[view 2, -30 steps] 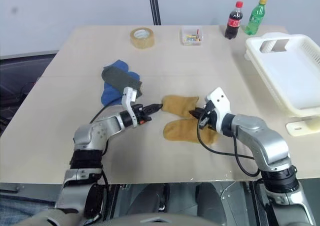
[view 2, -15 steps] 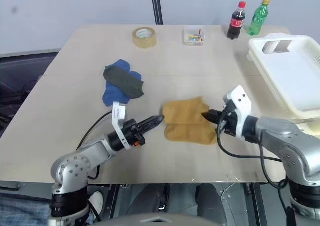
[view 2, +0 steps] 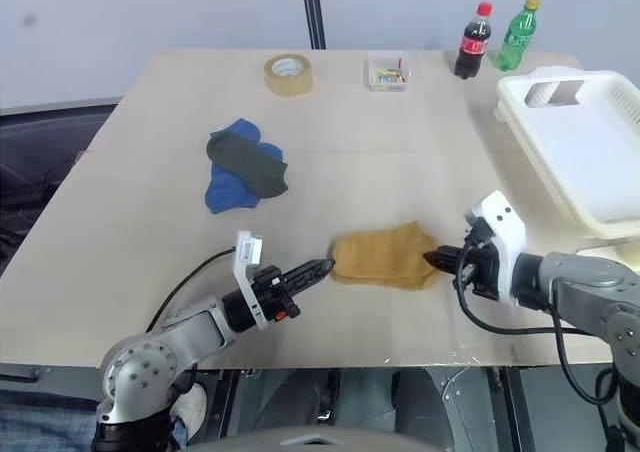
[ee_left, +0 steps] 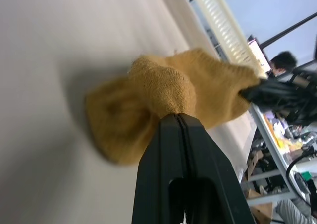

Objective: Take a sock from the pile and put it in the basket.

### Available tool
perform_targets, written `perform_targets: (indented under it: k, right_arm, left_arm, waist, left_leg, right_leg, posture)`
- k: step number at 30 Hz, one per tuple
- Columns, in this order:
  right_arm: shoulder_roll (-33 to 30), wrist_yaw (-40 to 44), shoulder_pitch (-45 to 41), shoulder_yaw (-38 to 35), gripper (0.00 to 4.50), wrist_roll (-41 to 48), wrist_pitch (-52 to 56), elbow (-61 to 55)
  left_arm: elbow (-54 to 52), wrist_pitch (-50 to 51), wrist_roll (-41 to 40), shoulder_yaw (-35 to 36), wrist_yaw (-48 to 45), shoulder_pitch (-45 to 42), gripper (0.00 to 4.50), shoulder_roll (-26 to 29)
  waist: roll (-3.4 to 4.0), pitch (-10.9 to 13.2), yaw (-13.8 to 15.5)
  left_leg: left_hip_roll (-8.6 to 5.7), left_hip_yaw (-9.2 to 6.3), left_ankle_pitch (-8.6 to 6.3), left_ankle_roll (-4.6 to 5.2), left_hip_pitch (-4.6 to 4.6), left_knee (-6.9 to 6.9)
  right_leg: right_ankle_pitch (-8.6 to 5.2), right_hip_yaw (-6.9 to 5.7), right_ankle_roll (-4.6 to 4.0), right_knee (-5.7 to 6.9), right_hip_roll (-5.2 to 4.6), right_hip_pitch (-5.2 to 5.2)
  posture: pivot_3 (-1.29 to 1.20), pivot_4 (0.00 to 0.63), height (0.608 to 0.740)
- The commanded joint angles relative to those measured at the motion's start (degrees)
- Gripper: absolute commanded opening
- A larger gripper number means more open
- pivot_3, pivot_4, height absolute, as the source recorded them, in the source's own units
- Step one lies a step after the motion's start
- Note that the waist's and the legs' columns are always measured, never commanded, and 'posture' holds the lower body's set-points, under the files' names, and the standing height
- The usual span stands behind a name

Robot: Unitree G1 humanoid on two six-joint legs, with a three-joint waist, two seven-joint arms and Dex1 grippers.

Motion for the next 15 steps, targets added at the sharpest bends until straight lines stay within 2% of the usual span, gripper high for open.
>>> perform_targets:
  k: [1,15]
  right_arm:
    - [-0.6,-1.9,0.0,-1.6,0.00,0.8,0.5,0.4]
    - [-1.2,-4.1,1.9,1.5,0.00,-1.2,-0.7,2.3]
  left_arm:
    - [-2.7,-1.4,-1.2,-1.6,0.2,1.0,0.02,0.4]
    - [1.5,-5.4,3.0,-4.7,0.3,-0.6,0.02,2.4]
  waist:
    - [0.00,0.0,0.1]
    - [0.00,0.0,0.8]
  left_leg:
    - [0.00,0.00,0.00,0.00,0.00,0.00]
    - [-0.01,0.02,-0.01,0.02,-0.04,-0.02]
  right_leg:
    - [0.00,0.00,0.00,0.00,0.00,0.00]
    - [0.00,0.00,-0.01,-0.09,-0.01,0.00]
  posture:
    - [0.00,0.150,0.740]
    - [0.00,0.150,0.740]
